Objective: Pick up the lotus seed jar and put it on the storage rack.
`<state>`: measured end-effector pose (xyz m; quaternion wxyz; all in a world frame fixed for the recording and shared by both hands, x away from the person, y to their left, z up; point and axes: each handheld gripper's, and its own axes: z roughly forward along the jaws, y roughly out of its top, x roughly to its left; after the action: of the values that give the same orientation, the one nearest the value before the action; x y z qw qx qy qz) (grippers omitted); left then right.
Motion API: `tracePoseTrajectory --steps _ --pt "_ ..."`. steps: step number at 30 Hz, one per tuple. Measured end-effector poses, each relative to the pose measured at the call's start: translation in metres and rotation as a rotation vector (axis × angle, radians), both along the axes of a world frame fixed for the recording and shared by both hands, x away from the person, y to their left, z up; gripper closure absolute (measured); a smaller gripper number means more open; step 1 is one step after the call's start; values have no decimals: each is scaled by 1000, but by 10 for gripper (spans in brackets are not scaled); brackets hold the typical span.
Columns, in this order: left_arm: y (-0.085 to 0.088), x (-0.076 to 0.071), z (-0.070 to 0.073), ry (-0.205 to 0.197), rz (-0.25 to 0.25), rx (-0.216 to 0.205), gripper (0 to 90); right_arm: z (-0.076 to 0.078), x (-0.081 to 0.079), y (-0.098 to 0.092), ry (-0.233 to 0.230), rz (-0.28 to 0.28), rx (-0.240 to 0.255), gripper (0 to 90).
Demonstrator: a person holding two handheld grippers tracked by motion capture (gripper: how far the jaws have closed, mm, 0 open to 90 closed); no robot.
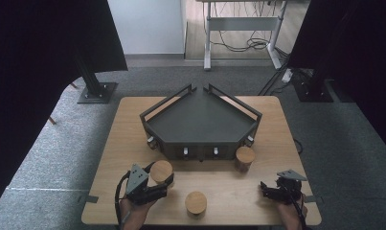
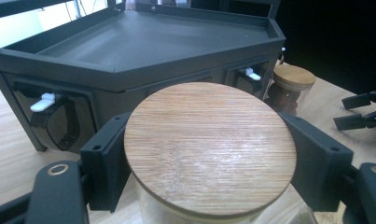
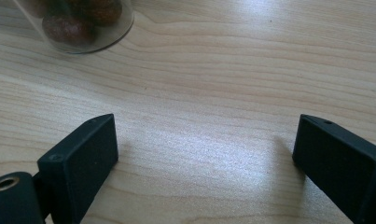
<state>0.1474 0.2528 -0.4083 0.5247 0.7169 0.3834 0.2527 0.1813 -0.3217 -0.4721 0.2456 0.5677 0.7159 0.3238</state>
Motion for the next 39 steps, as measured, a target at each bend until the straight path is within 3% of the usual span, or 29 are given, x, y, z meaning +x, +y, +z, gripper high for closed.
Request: tracePoseTrajectory --steps 39 --pt "1 15 19 -19 23 -13 238 0 0 0 0 4 0 59"
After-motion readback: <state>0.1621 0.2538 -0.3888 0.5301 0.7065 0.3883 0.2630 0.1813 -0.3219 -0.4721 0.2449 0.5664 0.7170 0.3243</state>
